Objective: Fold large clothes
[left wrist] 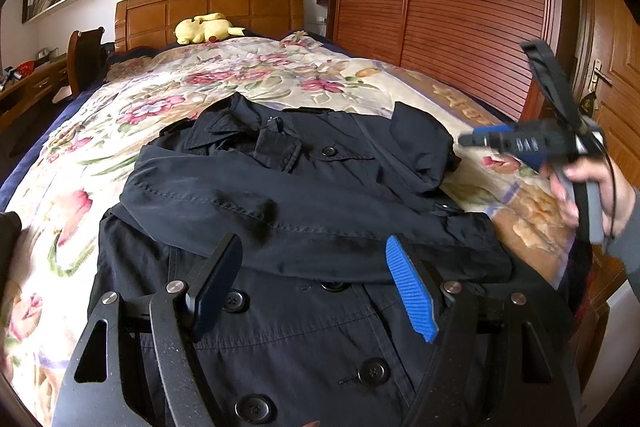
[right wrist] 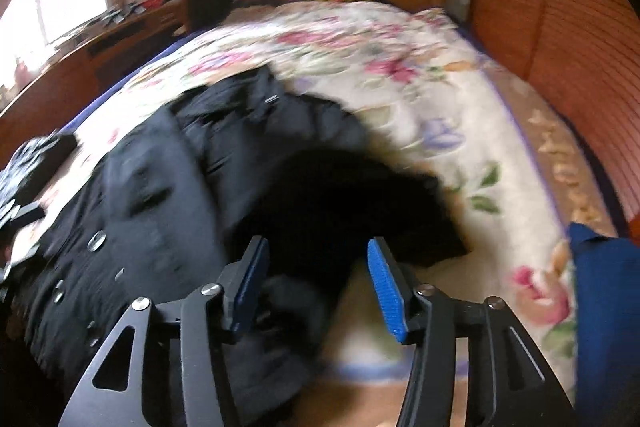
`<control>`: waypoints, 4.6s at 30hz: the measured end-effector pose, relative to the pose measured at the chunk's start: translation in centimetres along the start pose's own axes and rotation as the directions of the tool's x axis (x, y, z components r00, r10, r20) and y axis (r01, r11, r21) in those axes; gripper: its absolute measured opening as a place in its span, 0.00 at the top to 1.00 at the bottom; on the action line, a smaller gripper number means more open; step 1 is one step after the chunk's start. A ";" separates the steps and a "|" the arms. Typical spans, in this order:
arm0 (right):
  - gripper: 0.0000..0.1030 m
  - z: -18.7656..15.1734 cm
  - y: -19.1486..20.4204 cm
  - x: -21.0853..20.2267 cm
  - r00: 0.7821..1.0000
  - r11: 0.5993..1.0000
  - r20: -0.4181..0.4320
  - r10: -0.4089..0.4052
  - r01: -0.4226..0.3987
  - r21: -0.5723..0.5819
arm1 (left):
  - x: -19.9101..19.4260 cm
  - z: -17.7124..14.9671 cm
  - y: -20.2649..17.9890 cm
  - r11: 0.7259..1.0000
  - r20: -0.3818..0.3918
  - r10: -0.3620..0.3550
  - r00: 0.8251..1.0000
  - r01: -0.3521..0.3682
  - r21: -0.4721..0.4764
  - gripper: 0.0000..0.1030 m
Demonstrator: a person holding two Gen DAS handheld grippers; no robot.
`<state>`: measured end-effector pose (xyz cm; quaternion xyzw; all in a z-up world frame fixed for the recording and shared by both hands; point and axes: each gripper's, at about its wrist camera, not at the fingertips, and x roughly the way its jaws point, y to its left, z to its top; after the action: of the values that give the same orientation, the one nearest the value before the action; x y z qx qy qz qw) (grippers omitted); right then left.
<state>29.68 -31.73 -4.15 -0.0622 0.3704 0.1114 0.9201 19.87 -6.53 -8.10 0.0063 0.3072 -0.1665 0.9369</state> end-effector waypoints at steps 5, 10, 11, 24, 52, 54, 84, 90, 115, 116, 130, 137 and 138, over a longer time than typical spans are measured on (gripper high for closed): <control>0.47 2.8 -4.1 2.4 0.996 0.993 -0.016 -0.084 0.085 0.085 | -0.2 0.0 0.0 1.000 0.001 0.007 1.000 -0.007 0.002 0.27; 0.46 4.3 -6.9 6.4 0.990 0.978 -0.087 -0.111 0.124 0.168 | -0.2 0.0 0.2 1.000 -0.004 0.012 1.000 -0.012 0.001 0.27; 0.46 4.3 -7.3 7.4 0.988 0.976 -0.103 -0.117 0.133 0.174 | -0.2 0.0 0.2 1.000 -0.003 0.011 1.000 -0.011 0.001 0.27; 0.40 0.9 -7.8 16.0 0.959 0.960 -0.257 -0.123 0.181 0.215 | -0.5 -0.2 0.8 1.000 -0.009 0.022 1.000 -0.022 0.004 0.27; 0.93 5.6 8.7 -1.5 0.985 0.979 0.152 0.086 -0.056 -0.194 | -3.9 -1.1 4.2 0.996 0.023 0.088 0.996 -0.087 -0.029 0.27; 0.93 5.3 10.0 -2.6 0.981 0.972 0.162 0.104 -0.066 -0.224 | -4.3 -1.2 4.7 0.995 0.026 0.094 0.995 -0.093 -0.033 0.27; 0.87 4.3 16.3 -6.1 0.943 0.890 0.048 0.329 -0.292 -0.351 | -7.6 -2.7 9.5 0.983 0.037 0.175 0.984 -0.172 -0.062 0.27; 0.60 4.0 15.9 -6.7 0.949 0.879 0.003 0.315 -0.290 -0.378 | -7.8 -2.8 9.8 0.982 0.044 0.179 0.983 -0.176 -0.063 0.27; 0.42 4.3 13.2 0.6 0.974 0.930 -0.111 0.198 -0.222 -0.294 | -8.0 -2.8 10.6 0.977 0.046 0.200 0.979 -0.196 -0.080 0.27; 0.42 4.5 13.0 1.3 0.975 0.935 -0.108 0.192 -0.215 -0.281 | -7.9 -2.8 10.6 0.977 0.043 0.201 0.979 -0.197 -0.078 0.27; 0.42 -2.2 11.2 8.7 0.960 0.975 -0.267 0.090 -0.139 -0.173 | -7.4 -3.2 9.9 0.980 0.026 0.193 0.981 -0.192 -0.049 0.27; 0.42 -2.6 9.8 7.0 0.975 0.984 -0.169 0.141 -0.158 -0.087 | -6.3 -3.7 9.6 0.981 -0.019 0.188 0.982 -0.188 -0.043 0.27; 0.42 -2.9 9.6 6.7 0.976 0.984 -0.154 0.155 -0.167 -0.068 | -6.0 -3.8 9.5 0.982 -0.025 0.185 0.982 -0.186 -0.042 0.27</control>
<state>30.07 -21.96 -11.22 -0.0770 0.4367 0.1957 0.8747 16.11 4.74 -8.58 0.0162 0.3189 -0.0717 0.9449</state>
